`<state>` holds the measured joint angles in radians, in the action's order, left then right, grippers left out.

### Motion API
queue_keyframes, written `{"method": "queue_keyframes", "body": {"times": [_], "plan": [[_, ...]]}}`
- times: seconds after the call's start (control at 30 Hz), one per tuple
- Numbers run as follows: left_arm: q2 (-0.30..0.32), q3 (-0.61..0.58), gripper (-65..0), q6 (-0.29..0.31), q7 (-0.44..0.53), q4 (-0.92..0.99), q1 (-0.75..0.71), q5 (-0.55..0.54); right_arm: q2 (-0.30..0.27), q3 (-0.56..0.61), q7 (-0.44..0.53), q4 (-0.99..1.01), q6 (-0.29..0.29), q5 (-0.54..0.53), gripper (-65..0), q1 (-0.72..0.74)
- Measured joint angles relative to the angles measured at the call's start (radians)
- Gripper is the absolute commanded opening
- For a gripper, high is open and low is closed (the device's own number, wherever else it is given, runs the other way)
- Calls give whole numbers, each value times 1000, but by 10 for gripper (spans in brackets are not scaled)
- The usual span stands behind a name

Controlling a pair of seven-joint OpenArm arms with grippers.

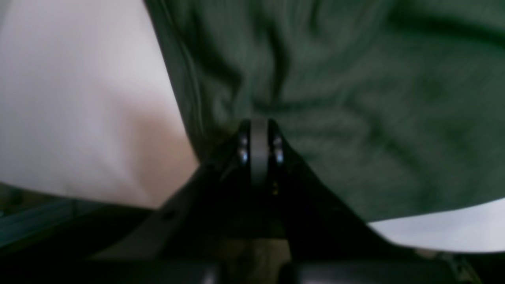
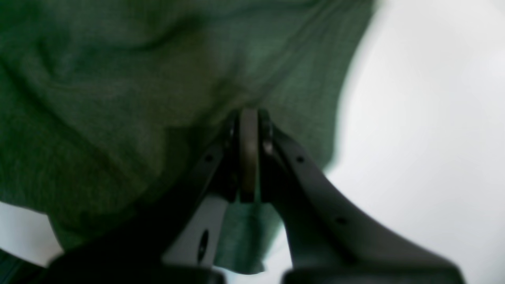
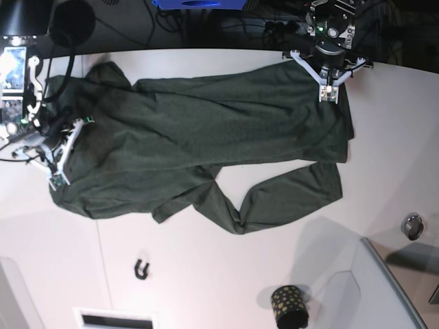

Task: Layout the t-shirt on the table in an organized manner, then fold the t-shirt properly
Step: 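Release the right gripper and move it to the shirt's corner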

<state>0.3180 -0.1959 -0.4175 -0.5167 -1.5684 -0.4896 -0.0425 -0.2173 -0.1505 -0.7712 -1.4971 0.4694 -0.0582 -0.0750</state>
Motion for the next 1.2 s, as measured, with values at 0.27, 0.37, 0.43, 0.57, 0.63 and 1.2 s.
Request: {"method": "queue_keyframes", "body": {"times": [0.27,0.37,0.43,0.57,0.63,1.2], "plan": [[26,71,-650,-25,216,205,24,35,-32,2,129,401,-5,2,-641,190],[23,115,-650,-20,202,202,18,23,-51,-1,207,523,-4,-16,-641,231],[23,131,-650,-16,183,187,15,13,-54,-1,259,603,-8,-13,-641,276],[19,127,-650,-2,152,116,9,-1,-65,-1,328,722,0,-26,-642,340],[13,126,-650,-2,154,64,10,-12,-65,-1,343,739,-5,-24,-642,355],[-1,124,-650,-3,-8,-113,73,-3,-130,-23,239,213,-74,-1,-636,127]]}}
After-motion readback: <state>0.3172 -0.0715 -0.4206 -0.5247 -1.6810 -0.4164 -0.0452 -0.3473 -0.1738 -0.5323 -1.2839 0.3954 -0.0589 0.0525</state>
